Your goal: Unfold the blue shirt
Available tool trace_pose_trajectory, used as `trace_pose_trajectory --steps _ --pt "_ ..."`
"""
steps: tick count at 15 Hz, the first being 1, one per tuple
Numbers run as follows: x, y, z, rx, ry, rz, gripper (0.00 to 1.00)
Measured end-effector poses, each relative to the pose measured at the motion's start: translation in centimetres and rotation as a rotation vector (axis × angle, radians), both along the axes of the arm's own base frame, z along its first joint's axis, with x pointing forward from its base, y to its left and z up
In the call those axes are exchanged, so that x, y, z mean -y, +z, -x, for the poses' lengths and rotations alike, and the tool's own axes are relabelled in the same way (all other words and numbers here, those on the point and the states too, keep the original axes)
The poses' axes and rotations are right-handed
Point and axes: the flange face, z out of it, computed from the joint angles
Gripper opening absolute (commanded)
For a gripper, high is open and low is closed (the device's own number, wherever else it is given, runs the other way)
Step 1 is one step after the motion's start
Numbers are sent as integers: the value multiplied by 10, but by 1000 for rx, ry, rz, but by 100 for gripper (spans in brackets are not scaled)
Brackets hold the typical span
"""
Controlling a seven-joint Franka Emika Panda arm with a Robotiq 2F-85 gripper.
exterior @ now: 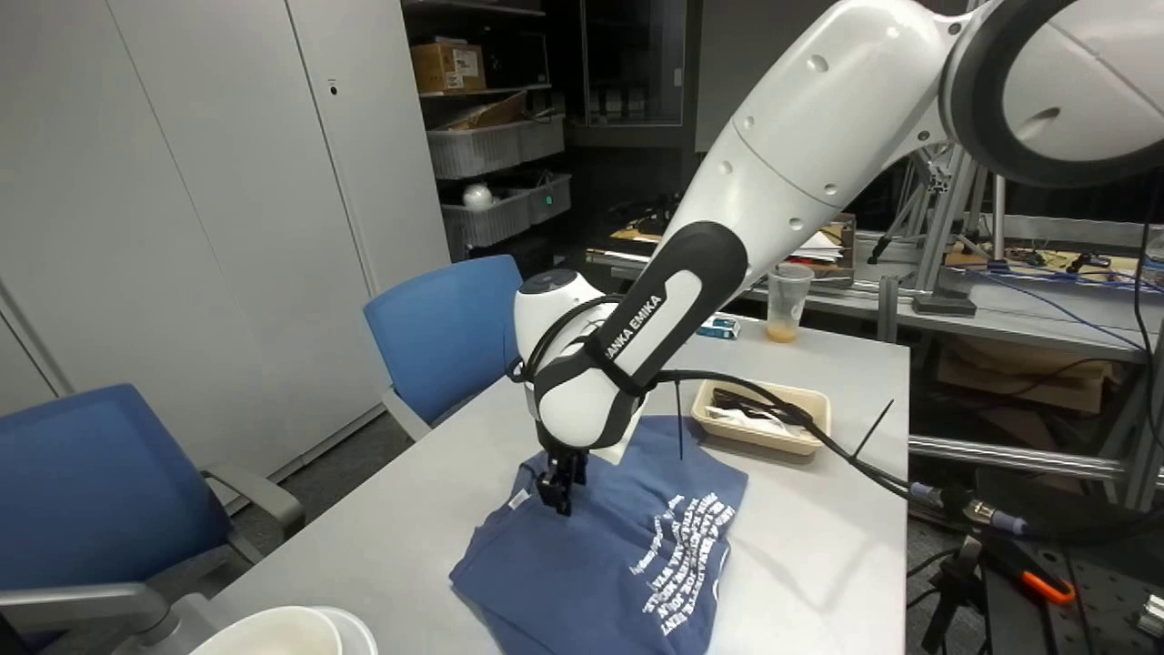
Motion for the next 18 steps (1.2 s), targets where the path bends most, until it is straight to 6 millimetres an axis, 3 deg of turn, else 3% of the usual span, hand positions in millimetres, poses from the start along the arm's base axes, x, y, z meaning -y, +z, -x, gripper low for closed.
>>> trace_pose_trajectory --steps 4,14,18 --pt "4 -8 -6 -14 -6 7 1" --pt "1 7 -19 -15 -1 16 1" --pt "-8 33 -21 13 27 55 1"
